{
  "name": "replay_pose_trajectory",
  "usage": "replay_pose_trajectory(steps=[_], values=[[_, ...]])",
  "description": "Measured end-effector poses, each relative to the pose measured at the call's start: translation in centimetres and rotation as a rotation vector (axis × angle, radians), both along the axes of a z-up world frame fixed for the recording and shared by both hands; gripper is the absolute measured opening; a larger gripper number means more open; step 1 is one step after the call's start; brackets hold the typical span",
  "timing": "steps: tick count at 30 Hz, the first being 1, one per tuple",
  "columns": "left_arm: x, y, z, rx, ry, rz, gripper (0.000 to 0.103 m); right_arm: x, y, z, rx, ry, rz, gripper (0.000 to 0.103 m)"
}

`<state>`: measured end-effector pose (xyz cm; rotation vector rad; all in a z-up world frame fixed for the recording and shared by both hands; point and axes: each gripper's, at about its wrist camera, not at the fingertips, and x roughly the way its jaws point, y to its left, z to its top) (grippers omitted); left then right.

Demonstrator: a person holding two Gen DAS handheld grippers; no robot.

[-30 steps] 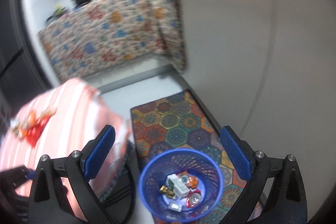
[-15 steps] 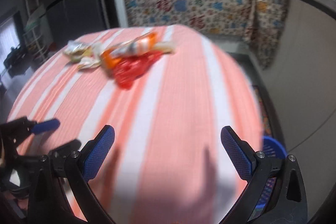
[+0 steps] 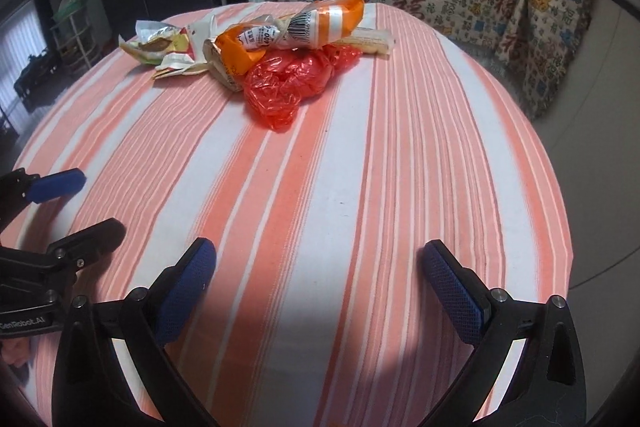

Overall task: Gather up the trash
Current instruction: 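Move both tools back over the table toward the chip bag, then grasp the white-and-yellow chip bag with the left tool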

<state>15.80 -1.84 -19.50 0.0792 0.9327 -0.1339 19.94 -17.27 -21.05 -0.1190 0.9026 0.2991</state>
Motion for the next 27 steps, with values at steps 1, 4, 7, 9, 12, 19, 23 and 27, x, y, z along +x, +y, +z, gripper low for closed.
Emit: replay_pose_trajectory(steps=[1,4,7,9,12,19,23,27], values=[[0.0,0.0,0.0,0.000,0.000,-0.003,0.084,-0.1,0.0,0.0,-0.002,-0.003,-0.001,0.102],[0.2,0.0,0.0,0.006,0.001,-0.012,0.087,0.0,0.2,0.0,-0.005,-0.006,0.001,0.103],[1.0,0.2,-0.1,0.009,0.014,-0.028,0.095,0.0,0.2,0.0,-0.006,-0.006,0.001,0.103],[2.1,0.5,-0.1,0.010,0.027,-0.029,0.099,0.2,0.2,0.0,0.000,-0.001,0.002,0.103],[4.1,1.2,-0.2,0.010,0.030,-0.023,0.100,0.2,0.1,0.0,0.003,0.001,0.003,0.103],[6.8,5.1,1.2,-0.052,0.013,0.086,0.099,0.2,0.2,0.0,0.003,0.001,0.004,0.103],[8.8,8.0,4.5,-0.114,-0.081,0.180,0.099,0.2,0.2,0.0,0.002,0.000,0.006,0.103],[13.4,10.2,5.8,-0.130,-0.073,0.289,0.099,0.2,0.2,0.0,0.002,0.000,0.006,0.103]])
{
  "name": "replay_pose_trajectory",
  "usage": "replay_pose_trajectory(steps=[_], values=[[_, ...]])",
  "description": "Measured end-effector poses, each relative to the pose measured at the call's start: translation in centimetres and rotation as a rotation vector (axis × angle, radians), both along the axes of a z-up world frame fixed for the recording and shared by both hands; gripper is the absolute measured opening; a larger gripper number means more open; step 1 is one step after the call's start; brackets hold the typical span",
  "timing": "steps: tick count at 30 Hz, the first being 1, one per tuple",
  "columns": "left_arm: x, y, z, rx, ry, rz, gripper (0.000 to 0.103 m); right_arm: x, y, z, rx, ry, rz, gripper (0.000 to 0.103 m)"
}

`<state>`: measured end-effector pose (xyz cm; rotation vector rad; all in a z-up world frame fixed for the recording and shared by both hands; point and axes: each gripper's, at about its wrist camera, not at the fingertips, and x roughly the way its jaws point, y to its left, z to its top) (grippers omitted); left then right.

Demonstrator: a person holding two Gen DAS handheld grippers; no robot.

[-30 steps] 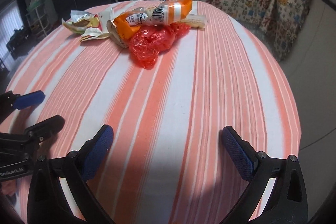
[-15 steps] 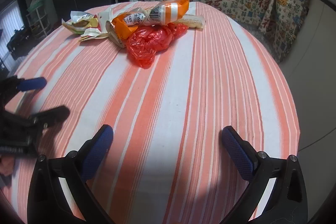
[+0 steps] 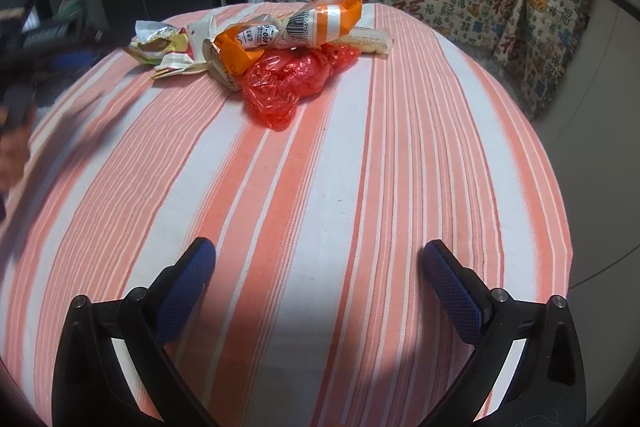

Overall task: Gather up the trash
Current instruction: 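Grasp the white-and-yellow chip bag with the left tool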

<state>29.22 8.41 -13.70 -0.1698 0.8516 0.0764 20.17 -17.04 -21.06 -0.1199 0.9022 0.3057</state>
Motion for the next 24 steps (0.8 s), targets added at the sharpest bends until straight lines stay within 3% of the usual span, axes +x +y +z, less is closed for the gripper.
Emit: replay_pose_trajectory(steps=[4,7,8,9,10,13,14,18,24], values=[[4.2,1.2,-1.6,0.020,0.082,0.007,0.099,0.0,0.0,0.0,0.001,0.000,0.000,0.103],[5.1,1.8,-2.5,0.012,0.094,-0.005,0.094,0.0,0.0,0.0,0.001,0.000,0.000,0.103],[5.2,1.9,-2.8,0.015,0.093,-0.008,0.070,0.0,0.0,0.0,0.001,0.000,0.000,0.103],[5.0,1.9,-2.9,0.009,0.099,-0.015,0.052,0.0,0.0,0.0,0.001,0.000,0.000,0.103],[4.8,2.0,-3.1,-0.014,0.101,-0.019,0.048,0.0,0.0,0.0,0.001,0.000,0.000,0.103],[2.6,2.5,-2.6,-0.004,0.081,0.015,0.041,0.0,0.0,0.0,0.001,0.000,0.000,0.103],[1.8,2.8,-2.3,-0.010,0.075,-0.029,0.040,0.0,0.0,0.0,0.002,0.000,0.001,0.103],[-3.5,3.0,-1.4,-0.033,0.078,-0.026,0.040,0.0,0.0,0.0,0.001,0.000,0.000,0.103],[-11.3,0.1,-1.9,-0.020,0.068,-0.080,0.040,0.0,0.0,0.0,0.001,0.000,0.001,0.103]])
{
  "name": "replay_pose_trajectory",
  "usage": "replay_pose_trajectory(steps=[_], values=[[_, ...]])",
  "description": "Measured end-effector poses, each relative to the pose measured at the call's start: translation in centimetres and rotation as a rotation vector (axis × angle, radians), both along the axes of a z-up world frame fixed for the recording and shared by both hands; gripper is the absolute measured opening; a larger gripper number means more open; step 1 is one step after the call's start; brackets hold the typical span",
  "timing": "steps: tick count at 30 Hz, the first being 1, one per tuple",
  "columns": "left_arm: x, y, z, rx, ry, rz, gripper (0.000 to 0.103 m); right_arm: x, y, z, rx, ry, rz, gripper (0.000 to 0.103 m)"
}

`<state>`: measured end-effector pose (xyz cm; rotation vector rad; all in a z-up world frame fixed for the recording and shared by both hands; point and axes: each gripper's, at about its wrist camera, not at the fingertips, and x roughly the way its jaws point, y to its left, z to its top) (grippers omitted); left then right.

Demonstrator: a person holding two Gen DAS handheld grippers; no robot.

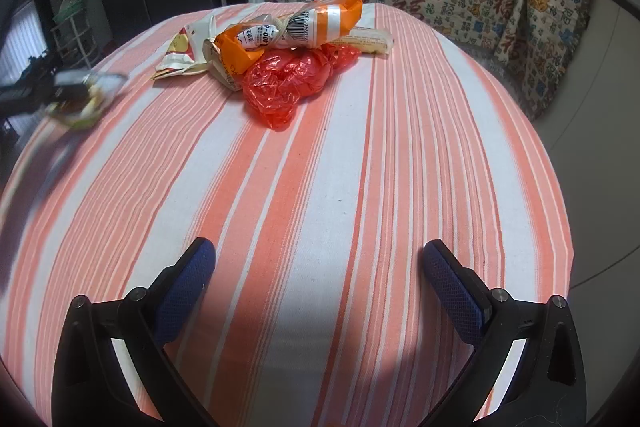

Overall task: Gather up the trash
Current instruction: 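Grasp the white-and-yellow chip bag with the left tool, then grasp the red plastic bag with the right tool while the left tool holds the chip bag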

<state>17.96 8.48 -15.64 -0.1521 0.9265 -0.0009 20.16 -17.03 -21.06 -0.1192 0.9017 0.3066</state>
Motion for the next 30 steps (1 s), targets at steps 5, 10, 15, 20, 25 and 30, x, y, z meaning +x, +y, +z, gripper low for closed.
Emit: replay_pose_trajectory(steps=[5,10,15,20,25,30], values=[[-1.9,-2.4,-1.2,0.062,-0.037,0.012,0.068,0.0,0.0,0.0,0.000,0.000,0.001,0.103],[-0.6,-3.3,-3.4,0.141,0.018,0.011,0.076,0.0,0.0,0.0,0.001,0.000,0.001,0.103],[0.0,-3.3,-3.7,0.150,0.021,0.016,0.084,0.0,0.0,0.0,0.001,0.000,0.001,0.103],[0.0,-3.6,-3.9,0.161,0.022,0.008,0.088,0.1,0.0,0.0,0.000,0.004,0.001,0.103],[-0.1,-3.7,-3.9,0.163,0.023,0.008,0.089,3.0,2.0,0.6,0.013,0.055,0.046,0.102],[-0.2,-3.7,-3.9,0.160,0.021,0.010,0.089,8.1,4.9,1.5,0.050,0.042,0.032,0.095]])
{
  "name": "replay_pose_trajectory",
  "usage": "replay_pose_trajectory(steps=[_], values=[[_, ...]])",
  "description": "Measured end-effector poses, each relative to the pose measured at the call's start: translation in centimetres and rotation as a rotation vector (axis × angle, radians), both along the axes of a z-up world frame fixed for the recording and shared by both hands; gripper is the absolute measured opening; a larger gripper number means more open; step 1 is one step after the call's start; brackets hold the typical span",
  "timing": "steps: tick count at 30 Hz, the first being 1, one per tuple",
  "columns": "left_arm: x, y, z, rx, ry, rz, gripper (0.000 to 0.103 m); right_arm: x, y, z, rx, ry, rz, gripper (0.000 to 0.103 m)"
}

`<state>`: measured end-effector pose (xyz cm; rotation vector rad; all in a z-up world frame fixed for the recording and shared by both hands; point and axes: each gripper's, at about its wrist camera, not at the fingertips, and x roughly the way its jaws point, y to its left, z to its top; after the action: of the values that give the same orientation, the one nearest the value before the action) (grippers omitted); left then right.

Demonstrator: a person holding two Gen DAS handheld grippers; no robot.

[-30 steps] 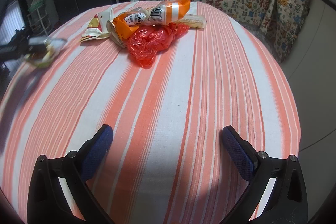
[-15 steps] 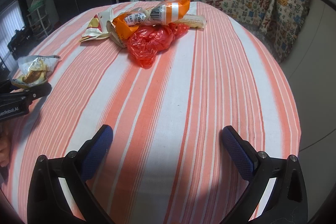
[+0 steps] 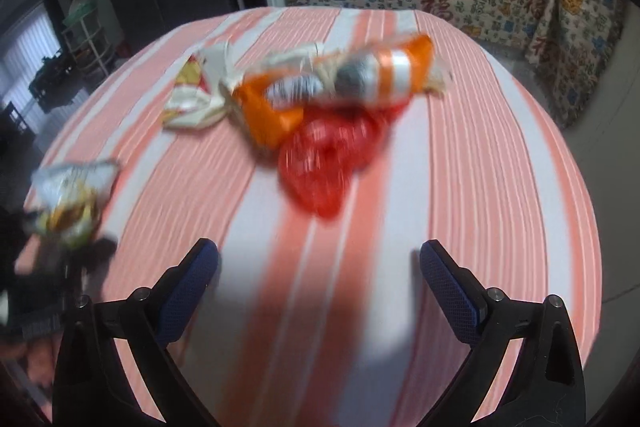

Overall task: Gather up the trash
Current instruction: 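Grasp the red plastic bag with the right tool while the left tool holds the chip bag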

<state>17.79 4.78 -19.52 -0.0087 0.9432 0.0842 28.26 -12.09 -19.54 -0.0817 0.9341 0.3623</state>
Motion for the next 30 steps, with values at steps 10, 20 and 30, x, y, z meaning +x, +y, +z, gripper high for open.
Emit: replay_pose_trajectory(steps=[10,20,30], values=[[0.0,-0.1,0.0,0.002,-0.001,0.004,0.090,-3.5,-1.7,-0.3,0.048,-0.061,0.108,0.030],[-0.1,-0.2,-0.1,0.001,-0.002,0.005,0.090,-9.0,0.5,-1.3,-0.038,-0.041,0.194,0.096],[-1.2,0.0,0.0,-0.020,0.001,-0.069,0.090,-8.9,-0.5,-1.5,-0.025,-0.032,0.180,0.101]])
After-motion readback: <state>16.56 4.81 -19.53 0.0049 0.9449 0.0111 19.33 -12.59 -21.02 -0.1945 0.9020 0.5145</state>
